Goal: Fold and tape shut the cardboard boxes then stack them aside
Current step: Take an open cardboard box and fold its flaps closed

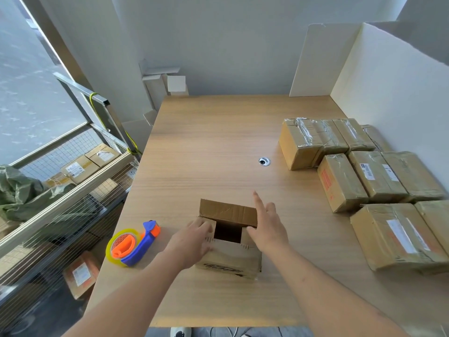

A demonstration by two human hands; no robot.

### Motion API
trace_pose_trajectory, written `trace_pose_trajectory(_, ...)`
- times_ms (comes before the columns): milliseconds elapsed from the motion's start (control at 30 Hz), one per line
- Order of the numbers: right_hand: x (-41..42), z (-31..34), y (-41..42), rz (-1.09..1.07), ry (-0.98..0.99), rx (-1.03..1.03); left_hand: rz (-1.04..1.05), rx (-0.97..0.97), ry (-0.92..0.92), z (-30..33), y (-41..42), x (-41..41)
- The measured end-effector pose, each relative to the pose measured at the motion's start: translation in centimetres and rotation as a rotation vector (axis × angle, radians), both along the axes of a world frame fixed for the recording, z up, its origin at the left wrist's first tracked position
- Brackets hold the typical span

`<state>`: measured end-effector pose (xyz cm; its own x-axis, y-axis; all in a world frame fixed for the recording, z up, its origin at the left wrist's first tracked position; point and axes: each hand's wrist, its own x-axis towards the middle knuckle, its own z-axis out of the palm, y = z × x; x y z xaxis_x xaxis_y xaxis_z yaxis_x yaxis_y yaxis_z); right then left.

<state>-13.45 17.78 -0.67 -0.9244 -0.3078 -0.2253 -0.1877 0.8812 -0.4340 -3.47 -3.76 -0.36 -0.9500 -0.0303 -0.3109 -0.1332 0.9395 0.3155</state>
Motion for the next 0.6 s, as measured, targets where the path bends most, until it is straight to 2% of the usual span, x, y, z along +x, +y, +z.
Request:
trace_pose_trajectory(200,1.4,-0.7,0.1,0.129,0.121,-0.057,0.29,-0.029,0.036,-1.2,0.7,-0.4)
trace_pose_trajectory(333,2.9,-2.1,-1.7,0.257,0.148,-0.031,0.348,-0.027,0.003,-1.3,0.3,-0.2)
trace_pose_trajectory(467,4.2,-3.8,-2.8,0.237,0.205,0.094,0.359,-0.014,-0.021,-2.1,-0.4,1.1)
trace_pose_trajectory(600,4.2,-4.6,-2.7,0.206,0.221,0.096,0.494,-0.026,-0.007,-3.4,-3.3,2.6)
